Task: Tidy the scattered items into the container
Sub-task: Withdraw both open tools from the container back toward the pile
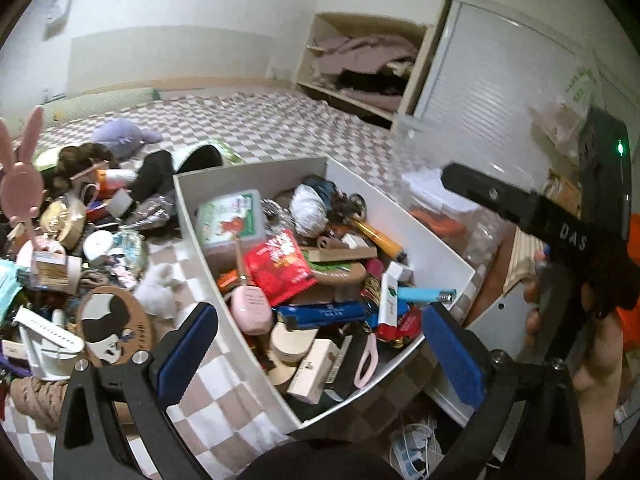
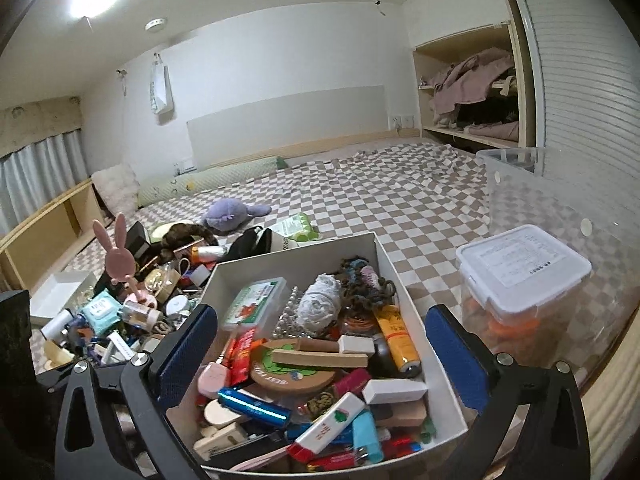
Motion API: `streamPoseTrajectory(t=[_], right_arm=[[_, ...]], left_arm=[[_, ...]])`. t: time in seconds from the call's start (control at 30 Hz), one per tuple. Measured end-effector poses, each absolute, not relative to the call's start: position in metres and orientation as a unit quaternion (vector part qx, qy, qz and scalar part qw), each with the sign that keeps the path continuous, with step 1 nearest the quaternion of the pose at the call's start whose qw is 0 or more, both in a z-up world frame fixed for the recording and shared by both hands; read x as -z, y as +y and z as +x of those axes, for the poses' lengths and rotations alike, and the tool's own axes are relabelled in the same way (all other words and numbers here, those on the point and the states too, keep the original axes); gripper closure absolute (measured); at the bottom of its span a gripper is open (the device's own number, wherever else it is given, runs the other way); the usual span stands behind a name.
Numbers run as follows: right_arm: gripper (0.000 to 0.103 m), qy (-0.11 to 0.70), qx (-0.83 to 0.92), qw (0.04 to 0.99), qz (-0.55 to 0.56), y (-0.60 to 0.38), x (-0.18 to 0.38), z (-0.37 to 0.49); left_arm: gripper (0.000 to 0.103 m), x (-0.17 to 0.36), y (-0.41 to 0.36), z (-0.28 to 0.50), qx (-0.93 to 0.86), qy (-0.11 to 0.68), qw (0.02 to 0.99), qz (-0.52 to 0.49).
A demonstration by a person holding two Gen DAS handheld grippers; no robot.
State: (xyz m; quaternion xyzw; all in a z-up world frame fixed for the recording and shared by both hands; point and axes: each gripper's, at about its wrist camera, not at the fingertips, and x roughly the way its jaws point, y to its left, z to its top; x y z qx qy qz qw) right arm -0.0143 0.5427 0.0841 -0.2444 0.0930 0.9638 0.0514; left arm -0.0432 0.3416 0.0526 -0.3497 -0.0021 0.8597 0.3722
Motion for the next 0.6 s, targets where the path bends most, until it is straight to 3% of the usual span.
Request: streamPoseTrajectory(t=[0.6], right_arm=[[0.0, 0.08, -0.973, 0.041, -0.211, 0.485, -0.106, 0.023]], left_arm=[[0.0, -0.095, 0.265, -0.009, -0.917, -0.003, 0.298, -0.267]])
